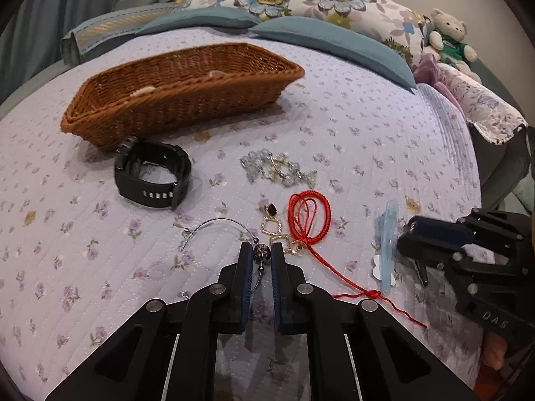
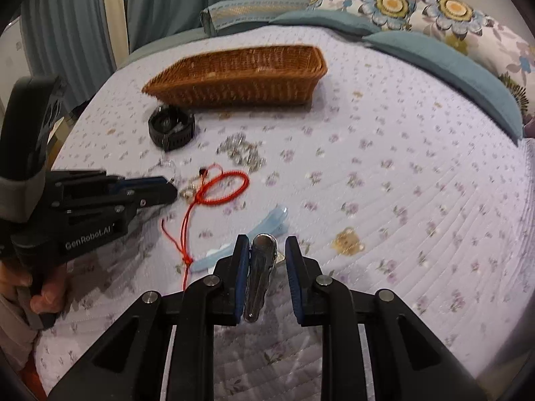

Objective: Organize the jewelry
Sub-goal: 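Grasp the silver hoop earring with the left tool while the right tool grasps the silver hair clip, then carry both items into the wicker basket and open both tools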

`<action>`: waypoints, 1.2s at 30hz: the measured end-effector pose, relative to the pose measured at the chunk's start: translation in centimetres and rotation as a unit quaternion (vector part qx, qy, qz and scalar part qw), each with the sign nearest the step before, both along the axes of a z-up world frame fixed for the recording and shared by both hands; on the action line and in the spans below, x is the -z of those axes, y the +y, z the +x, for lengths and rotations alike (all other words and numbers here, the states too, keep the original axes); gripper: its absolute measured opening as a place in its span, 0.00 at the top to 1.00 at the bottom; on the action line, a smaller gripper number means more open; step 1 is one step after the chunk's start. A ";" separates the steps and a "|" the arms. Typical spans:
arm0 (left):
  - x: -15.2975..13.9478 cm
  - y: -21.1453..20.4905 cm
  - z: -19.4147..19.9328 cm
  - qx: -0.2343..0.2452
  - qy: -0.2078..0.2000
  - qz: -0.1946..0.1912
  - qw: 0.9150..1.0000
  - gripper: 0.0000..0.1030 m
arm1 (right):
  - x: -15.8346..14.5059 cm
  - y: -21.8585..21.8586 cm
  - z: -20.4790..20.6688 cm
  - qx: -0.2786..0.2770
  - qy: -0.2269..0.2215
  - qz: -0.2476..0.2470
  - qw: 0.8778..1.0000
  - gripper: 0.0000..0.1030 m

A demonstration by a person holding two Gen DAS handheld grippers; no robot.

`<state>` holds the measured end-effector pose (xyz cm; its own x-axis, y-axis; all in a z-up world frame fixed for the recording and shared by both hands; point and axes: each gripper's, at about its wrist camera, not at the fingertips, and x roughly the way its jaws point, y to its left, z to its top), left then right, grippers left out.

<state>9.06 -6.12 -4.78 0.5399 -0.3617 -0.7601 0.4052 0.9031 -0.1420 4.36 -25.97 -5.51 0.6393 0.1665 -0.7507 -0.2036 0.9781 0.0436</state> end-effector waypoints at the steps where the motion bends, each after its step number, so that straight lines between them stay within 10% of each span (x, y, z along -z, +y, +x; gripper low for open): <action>1: -0.2 0.2 -0.2 -0.004 -0.006 -0.004 1.000 0.90 | -0.2 0.0 0.0 0.001 -0.004 0.003 1.000 0.76; 15: -7.3 3.4 -1.3 -0.028 -0.099 -0.067 0.992 0.90 | -5.3 2.4 3.1 -0.006 -0.051 0.029 0.998 0.76; 26: -14.6 6.1 6.3 -0.047 -0.162 -0.082 0.982 0.90 | -13.0 4.1 11.2 -0.020 -0.130 0.022 0.991 0.76; 36: -10.8 8.4 16.2 -0.075 -0.116 -0.085 0.987 0.90 | -9.4 6.3 24.2 -0.037 -0.062 0.090 0.993 0.76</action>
<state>25.25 2.29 5.98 0.7495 -0.3761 -0.5448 0.3077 0.9266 -0.2163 28.59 -19.69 3.88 0.7063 0.3409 -0.6204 -0.2889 0.9389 0.1870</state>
